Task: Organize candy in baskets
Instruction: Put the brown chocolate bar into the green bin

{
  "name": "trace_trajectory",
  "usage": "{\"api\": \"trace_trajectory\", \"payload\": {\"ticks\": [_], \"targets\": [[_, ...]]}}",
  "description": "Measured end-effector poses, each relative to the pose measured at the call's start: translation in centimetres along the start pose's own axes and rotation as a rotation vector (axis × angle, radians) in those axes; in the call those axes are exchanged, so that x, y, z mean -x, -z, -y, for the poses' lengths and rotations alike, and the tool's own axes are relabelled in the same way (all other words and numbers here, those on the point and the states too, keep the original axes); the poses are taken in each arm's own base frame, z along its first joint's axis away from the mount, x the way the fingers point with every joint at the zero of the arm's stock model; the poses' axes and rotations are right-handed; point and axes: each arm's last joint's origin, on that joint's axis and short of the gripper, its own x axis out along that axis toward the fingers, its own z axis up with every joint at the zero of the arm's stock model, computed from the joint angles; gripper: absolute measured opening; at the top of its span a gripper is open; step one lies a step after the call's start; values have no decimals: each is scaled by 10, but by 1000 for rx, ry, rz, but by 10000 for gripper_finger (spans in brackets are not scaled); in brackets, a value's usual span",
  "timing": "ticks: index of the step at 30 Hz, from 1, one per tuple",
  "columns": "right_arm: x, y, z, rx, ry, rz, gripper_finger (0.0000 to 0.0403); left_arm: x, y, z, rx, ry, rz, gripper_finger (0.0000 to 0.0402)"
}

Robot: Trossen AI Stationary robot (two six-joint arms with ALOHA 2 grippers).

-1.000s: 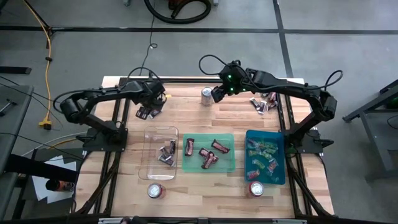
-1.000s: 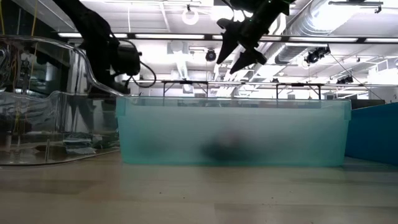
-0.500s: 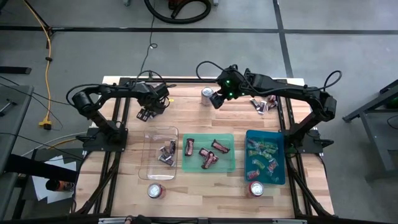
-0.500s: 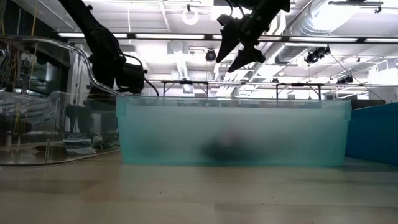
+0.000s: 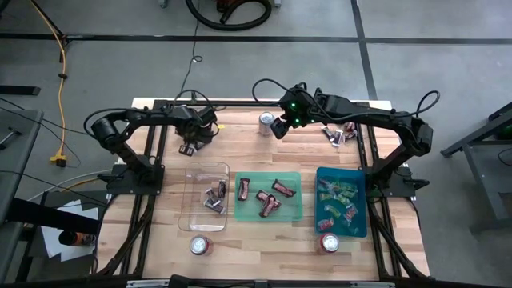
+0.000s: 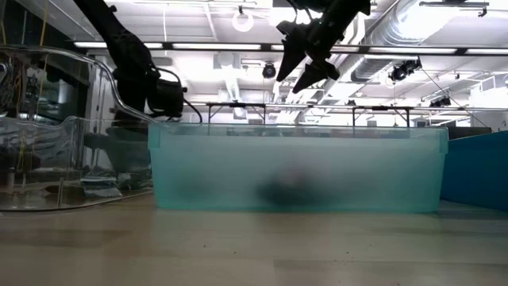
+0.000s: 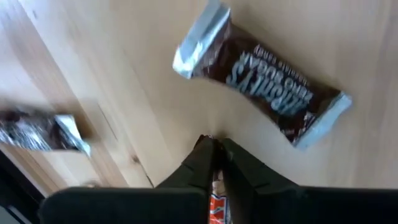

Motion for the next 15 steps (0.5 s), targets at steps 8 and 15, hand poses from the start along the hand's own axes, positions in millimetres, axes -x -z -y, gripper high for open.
{"api": "trace_trajectory", "payload": {"ticks": [8,15], "targets": [[0,0,0,0,1,0,261,16,5,1,151,31,105,1],[0,0,0,36,2,1,261,71,11,-12,338,-62,368,0]]}}
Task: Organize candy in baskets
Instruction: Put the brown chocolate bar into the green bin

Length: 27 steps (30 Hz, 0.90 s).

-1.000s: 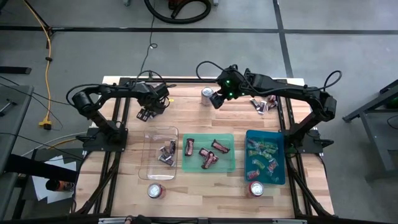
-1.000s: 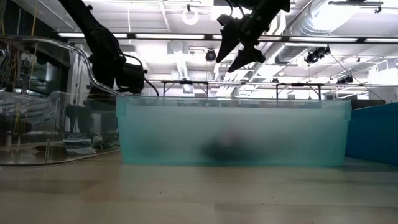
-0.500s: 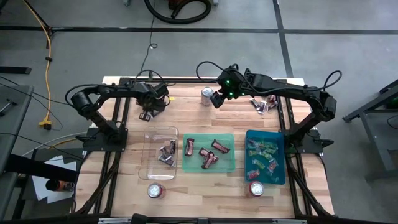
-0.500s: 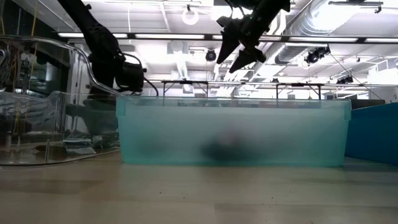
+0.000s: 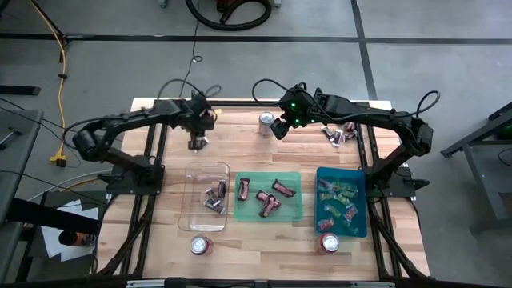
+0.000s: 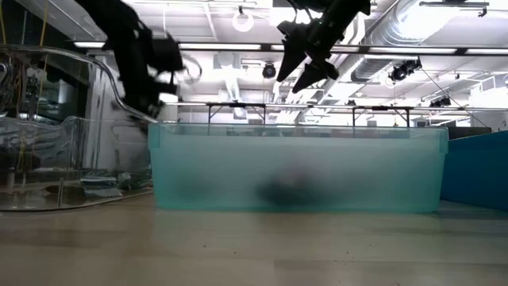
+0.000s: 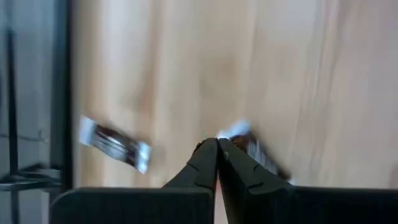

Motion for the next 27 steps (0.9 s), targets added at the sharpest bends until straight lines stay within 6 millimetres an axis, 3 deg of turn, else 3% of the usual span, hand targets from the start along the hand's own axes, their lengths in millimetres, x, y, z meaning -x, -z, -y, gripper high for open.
{"api": "trace_trajectory", "payload": {"ticks": [5,9,13,20,27], "targets": [[0,0,0,38,-16,-6,261,50,-12,-8,177,-60,241,0],[0,1,-3,124,-123,-36,261,86,-25,-5,313,-64,462,0],[1,2,-7,177,-180,-46,261,104,-36,5,319,-52,601,0],[1,0,-7,180,-186,-27,261,84,-49,18,188,-69,521,8],[1,0,-8,160,-189,-25,261,43,-70,14,-13,-71,377,79]]}}
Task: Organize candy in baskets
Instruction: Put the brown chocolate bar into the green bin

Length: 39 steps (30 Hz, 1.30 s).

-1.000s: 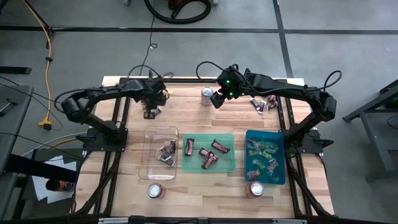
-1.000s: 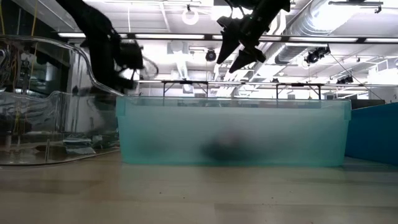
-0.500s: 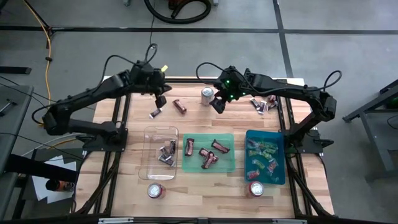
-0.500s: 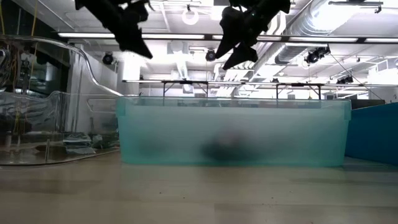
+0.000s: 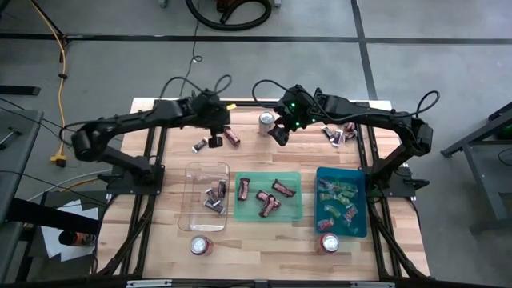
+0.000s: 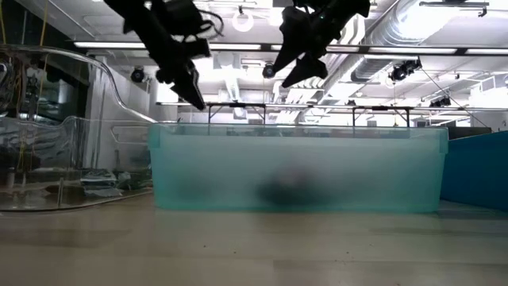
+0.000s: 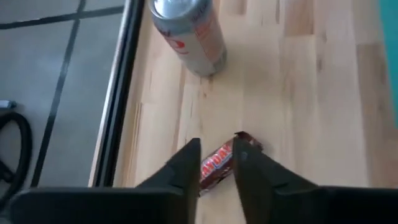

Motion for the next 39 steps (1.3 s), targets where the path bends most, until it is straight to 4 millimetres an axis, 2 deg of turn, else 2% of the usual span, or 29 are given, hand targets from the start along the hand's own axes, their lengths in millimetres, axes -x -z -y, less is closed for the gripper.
{"api": "trace_trajectory", "payload": {"ticks": [4,7,12,18,22,34,37,39], "targets": [[0,0,0,-31,0,-2,261,-24,-9,-3,-57,23,-42,134],[0,0,0,-51,0,-2,261,-43,-11,2,-144,62,-83,167],[0,0,0,-66,0,-4,261,-74,-6,16,-284,144,-154,190],[0,1,0,-72,1,-6,261,-104,3,23,-382,169,-221,192],[0,1,0,-72,2,-5,261,-116,10,22,-401,183,-256,192],[0,1,0,-71,2,-6,261,-138,21,27,-416,230,-301,187],[0,1,0,-71,2,-6,261,-139,21,28,-409,232,-301,173],[0,1,0,-71,2,-6,261,-137,21,27,-378,221,-303,147]]}}
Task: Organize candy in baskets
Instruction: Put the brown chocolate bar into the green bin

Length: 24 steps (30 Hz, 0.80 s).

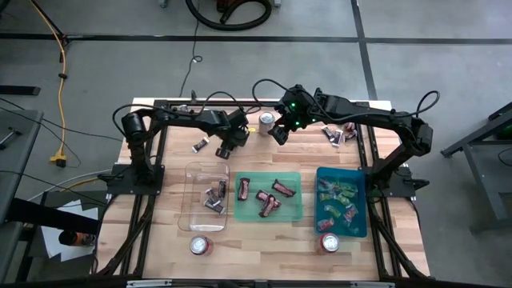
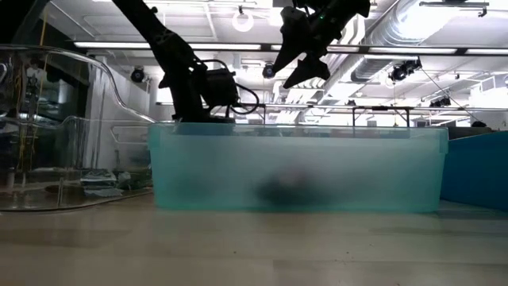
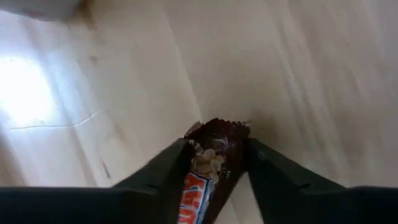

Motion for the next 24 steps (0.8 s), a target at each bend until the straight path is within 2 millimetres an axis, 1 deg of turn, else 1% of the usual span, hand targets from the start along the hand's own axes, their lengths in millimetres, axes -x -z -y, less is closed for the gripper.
{"api": "trace_trajectory", "payload": {"ticks": [2,4,5,6,9,12,16,18,19,21,24], "targets": [[0,0,0,0,0,0,261,7,-1,-2,52,-26,16,105],[0,0,0,6,0,0,261,18,-1,-5,114,-43,49,49],[0,0,0,7,0,0,261,25,-1,-7,154,-49,74,29],[0,0,0,8,0,0,261,33,1,-10,197,-49,102,19],[0,0,0,22,3,1,261,65,9,-21,324,-97,203,21],[0,0,0,49,3,2,261,106,22,-32,447,-175,339,9],[0,-1,0,76,0,12,261,164,38,-46,650,-247,655,5],[0,-3,-1,88,-4,27,261,186,43,-51,735,-260,842,4],[0,-4,-1,98,-8,40,261,193,44,-51,770,-259,937,4],[0,-8,-4,124,-20,83,261,199,42,-50,830,-234,1099,4],[1,-15,-10,159,-50,174,261,190,35,-40,901,-139,1256,3]]}}
